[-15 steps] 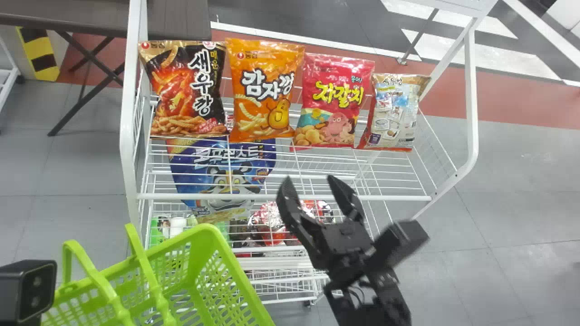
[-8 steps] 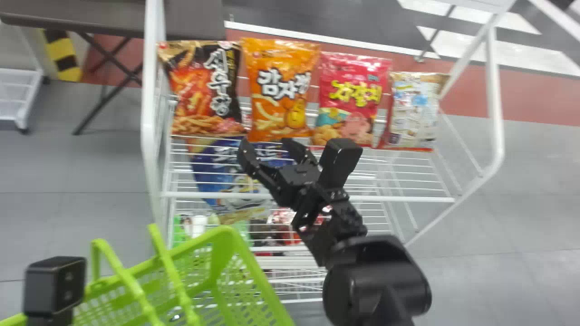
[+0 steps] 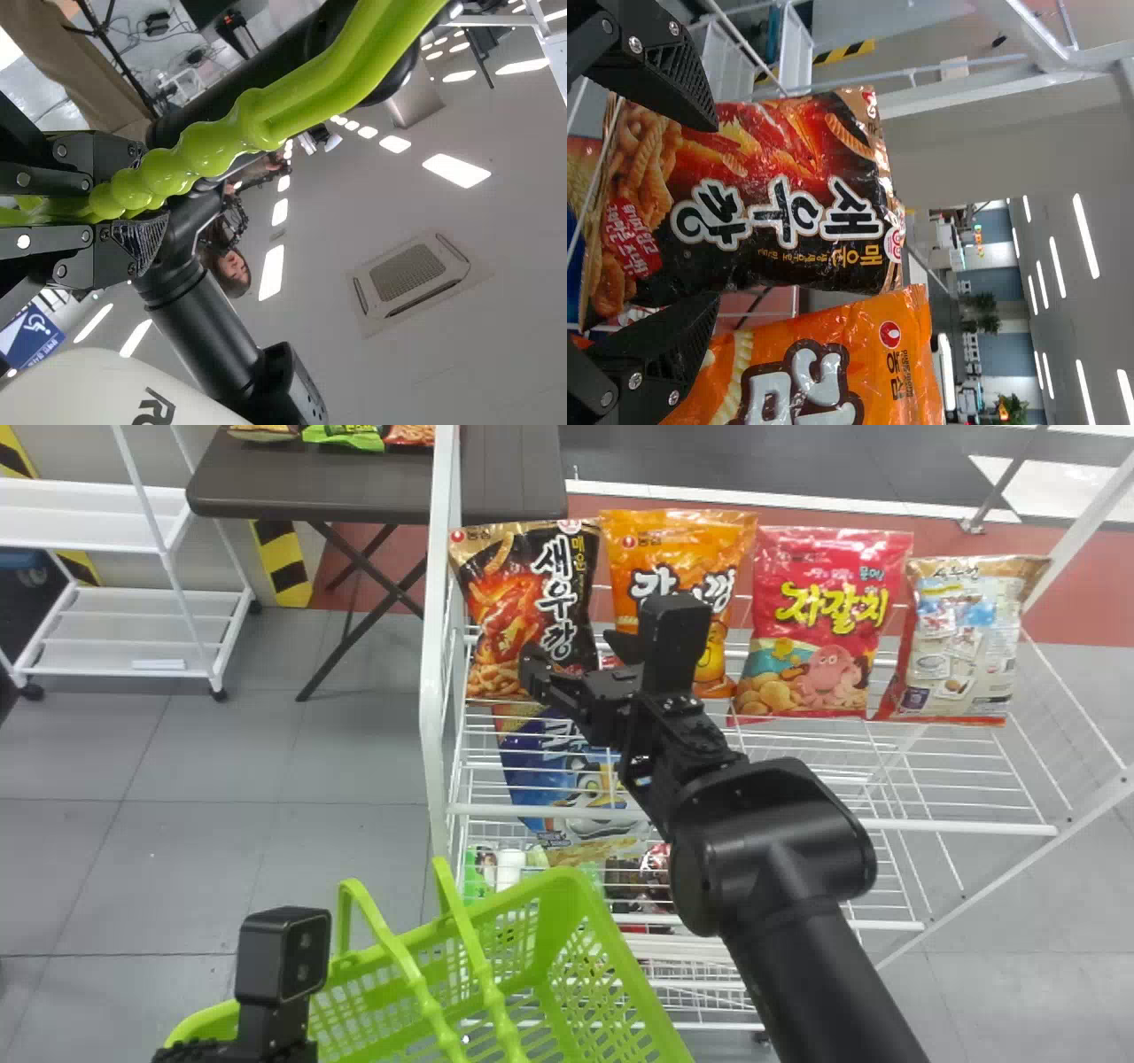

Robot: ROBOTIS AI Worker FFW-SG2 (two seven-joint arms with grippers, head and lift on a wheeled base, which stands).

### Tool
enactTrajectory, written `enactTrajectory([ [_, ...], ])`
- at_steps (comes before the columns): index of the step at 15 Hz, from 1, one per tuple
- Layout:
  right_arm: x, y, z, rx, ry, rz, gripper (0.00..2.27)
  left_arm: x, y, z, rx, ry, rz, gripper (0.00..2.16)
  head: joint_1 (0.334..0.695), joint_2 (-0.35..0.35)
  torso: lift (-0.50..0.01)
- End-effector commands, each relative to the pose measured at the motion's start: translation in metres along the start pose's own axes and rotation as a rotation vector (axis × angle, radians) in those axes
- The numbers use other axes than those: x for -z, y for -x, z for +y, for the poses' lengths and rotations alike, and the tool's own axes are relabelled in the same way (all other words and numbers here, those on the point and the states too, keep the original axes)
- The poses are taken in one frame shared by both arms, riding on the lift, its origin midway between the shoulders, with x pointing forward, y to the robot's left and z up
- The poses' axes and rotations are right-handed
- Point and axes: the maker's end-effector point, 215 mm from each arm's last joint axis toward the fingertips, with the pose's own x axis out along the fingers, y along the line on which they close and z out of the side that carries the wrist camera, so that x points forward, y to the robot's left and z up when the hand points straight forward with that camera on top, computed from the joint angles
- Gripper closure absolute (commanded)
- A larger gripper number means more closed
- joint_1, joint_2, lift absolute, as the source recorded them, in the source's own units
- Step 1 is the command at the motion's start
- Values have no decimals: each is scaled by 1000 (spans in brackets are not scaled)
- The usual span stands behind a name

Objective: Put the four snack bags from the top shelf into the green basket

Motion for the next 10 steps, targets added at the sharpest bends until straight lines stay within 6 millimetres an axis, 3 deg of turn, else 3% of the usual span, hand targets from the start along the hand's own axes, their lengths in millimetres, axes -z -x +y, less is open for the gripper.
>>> enactTrajectory([
  [1,13,-22,3,-7,70,51,184,-1,3,2,5,8,-7,2148,695,-95,0],
  [3,15,-30,9,-32,87,66,606,-2,7,3,0,9,-16,2148,695,-79,0],
  [4,13,-32,12,-42,95,67,988,-2,9,5,-5,14,-20,2148,695,-74,0],
  [5,13,-34,11,-44,97,72,1588,-3,10,5,-7,13,-21,2148,695,-60,0],
  [6,11,-36,10,-40,99,72,2020,-3,10,5,-5,13,-21,2148,695,-54,0],
  [7,11,-36,10,-39,101,72,2199,-3,10,5,-5,13,-21,2148,695,-50,0],
  [10,15,-28,14,-43,95,66,2246,-4,12,5,-9,11,-25,2148,695,-49,0],
])
